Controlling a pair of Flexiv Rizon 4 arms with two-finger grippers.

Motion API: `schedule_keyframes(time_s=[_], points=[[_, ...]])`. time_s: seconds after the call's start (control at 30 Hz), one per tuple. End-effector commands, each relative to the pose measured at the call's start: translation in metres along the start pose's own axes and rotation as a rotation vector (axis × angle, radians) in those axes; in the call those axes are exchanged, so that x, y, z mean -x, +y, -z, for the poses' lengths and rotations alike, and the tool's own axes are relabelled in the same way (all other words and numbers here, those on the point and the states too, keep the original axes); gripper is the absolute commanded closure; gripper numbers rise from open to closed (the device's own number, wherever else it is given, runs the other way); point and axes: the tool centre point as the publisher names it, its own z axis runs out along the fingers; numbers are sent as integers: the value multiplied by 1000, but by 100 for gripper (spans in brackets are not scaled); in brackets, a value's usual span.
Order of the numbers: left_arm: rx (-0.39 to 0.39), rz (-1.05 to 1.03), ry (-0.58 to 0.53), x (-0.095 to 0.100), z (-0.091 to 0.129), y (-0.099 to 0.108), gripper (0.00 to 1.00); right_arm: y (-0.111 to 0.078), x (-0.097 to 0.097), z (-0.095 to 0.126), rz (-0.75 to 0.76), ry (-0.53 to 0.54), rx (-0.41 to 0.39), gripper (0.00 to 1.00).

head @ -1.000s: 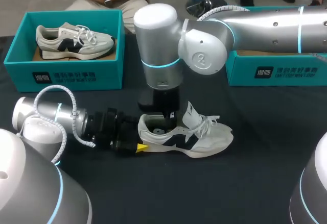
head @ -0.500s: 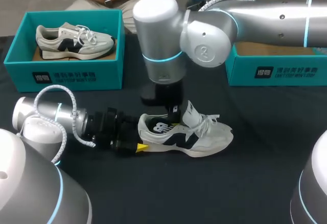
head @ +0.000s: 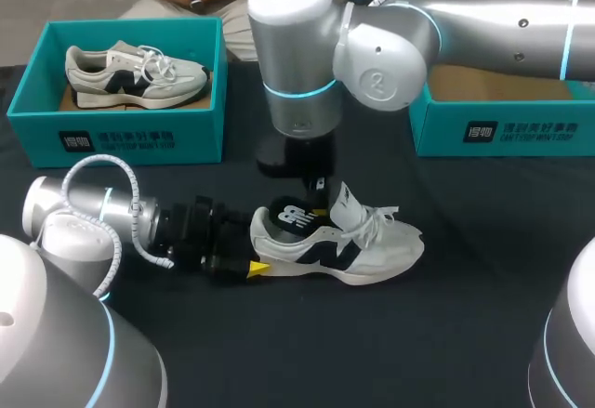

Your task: Take the shoe out of the shoebox, open the shoe tongue, remove and reinsert the insole, then place the shoe into the shoebox

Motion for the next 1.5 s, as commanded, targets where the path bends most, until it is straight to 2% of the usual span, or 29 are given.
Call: schedule_keyframes(time_s=[0.03,0.43,0.83,0.87,0.9,1.0,1.5], points=[[1,-1,-1,2,-2,5,100,6,5,2,13,2,8,100],[1,-1,-1,2,-2,5,100,38,19,1,73,9,38,100],[1,-1,-1,2,-2,5,100,42,17,3,79,16,63,100],[1,-1,-1,2,-2,5,100,42,16,3,78,18,66,84],[1,-1,-1,2,-2,5,100,42,16,3,77,19,67,75],[1,-1,-1,2,-2,5,100,42,15,3,75,24,71,61],[1,-1,-1,2,-2,5,100,32,17,11,82,92,123,60]])
